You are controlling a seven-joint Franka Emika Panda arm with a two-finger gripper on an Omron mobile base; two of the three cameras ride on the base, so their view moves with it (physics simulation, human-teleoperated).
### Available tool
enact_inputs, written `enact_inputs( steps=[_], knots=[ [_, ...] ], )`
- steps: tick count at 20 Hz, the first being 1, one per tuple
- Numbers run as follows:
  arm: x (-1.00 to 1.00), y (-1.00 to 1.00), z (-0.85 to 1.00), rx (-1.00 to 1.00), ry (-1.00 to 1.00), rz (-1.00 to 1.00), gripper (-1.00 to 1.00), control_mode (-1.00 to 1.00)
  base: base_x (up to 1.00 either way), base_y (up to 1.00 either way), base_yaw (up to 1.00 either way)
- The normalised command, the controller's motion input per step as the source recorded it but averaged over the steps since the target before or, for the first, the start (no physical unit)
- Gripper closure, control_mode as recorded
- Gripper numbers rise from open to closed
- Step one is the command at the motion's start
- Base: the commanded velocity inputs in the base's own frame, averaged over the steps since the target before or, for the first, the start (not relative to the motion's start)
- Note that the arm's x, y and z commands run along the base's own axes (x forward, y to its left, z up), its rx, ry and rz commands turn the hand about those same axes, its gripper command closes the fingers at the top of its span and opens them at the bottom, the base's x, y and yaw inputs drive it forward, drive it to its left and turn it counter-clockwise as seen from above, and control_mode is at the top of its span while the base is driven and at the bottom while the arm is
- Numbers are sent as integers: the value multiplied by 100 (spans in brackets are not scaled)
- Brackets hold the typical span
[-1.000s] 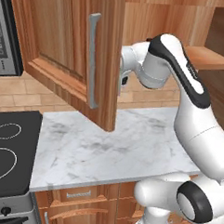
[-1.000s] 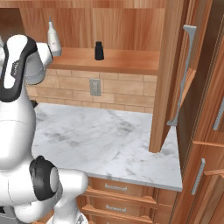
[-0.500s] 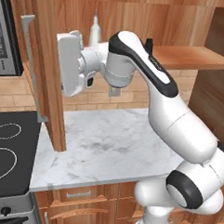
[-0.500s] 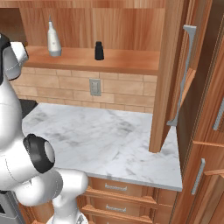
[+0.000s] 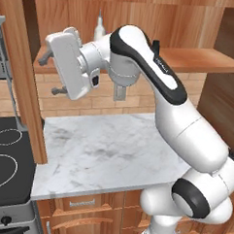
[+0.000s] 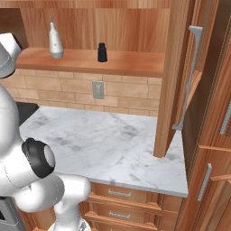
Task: Move the oil and vinegar bottle and shaker from the cabinet to the dining counter.
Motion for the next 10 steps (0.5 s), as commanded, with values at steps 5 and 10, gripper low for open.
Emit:
enact_inputs(
  steps=[5,10],
  knots=[
    [-32,-59,1,-9,-3,-1,-100,-100,0,0,0],
    [-36,-63,2,-16,-6,0,-100,-100,0,0,0]
  ],
)
